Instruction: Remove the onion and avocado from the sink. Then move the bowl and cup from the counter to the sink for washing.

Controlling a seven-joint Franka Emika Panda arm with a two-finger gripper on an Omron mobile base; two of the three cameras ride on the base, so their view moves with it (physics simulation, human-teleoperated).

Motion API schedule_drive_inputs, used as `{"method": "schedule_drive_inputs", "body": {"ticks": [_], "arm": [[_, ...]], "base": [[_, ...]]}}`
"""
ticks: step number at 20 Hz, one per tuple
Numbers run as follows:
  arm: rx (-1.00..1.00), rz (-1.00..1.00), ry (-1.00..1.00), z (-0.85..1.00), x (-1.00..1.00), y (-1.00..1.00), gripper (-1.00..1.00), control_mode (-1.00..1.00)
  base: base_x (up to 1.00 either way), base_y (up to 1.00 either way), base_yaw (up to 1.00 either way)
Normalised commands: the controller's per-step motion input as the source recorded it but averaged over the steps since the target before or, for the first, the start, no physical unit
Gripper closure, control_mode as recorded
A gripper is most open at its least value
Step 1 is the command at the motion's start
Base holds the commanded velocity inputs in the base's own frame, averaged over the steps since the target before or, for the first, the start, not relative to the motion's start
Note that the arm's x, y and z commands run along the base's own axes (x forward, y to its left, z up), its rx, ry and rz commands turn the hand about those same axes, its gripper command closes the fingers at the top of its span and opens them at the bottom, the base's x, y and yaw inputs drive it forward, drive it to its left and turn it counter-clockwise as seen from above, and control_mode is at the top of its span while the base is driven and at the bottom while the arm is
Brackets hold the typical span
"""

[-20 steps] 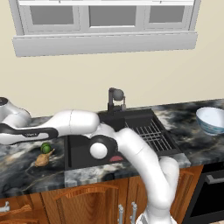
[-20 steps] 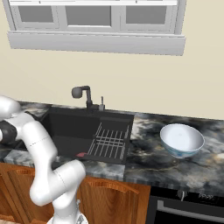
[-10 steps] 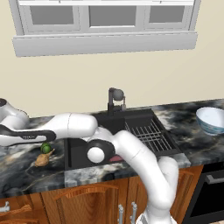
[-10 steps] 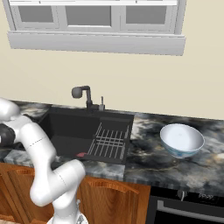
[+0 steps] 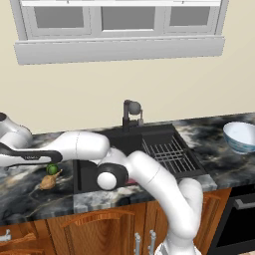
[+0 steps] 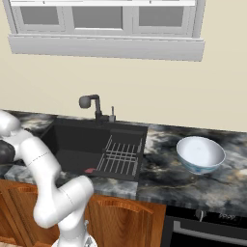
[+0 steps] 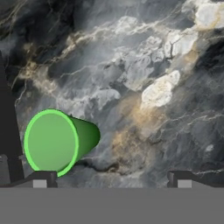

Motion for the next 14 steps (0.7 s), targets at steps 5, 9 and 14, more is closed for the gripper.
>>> {"method": "schedule_drive_inputs", "body": {"ticks": [5,9,14], "arm": [[0.0,0.0,0.01,0.0,0.01,0.0,-1.0,-1.0],[0.0,0.0,0.02,0.0,0.02,0.0,-1.0,-1.0],[0.0,0.0,0.02,0.0,0.01,0.0,-1.0,-1.0]], "base": [[0.0,0.0,0.0],[0.0,0.0,0.0],[0.0,0.0,0.0]]}}
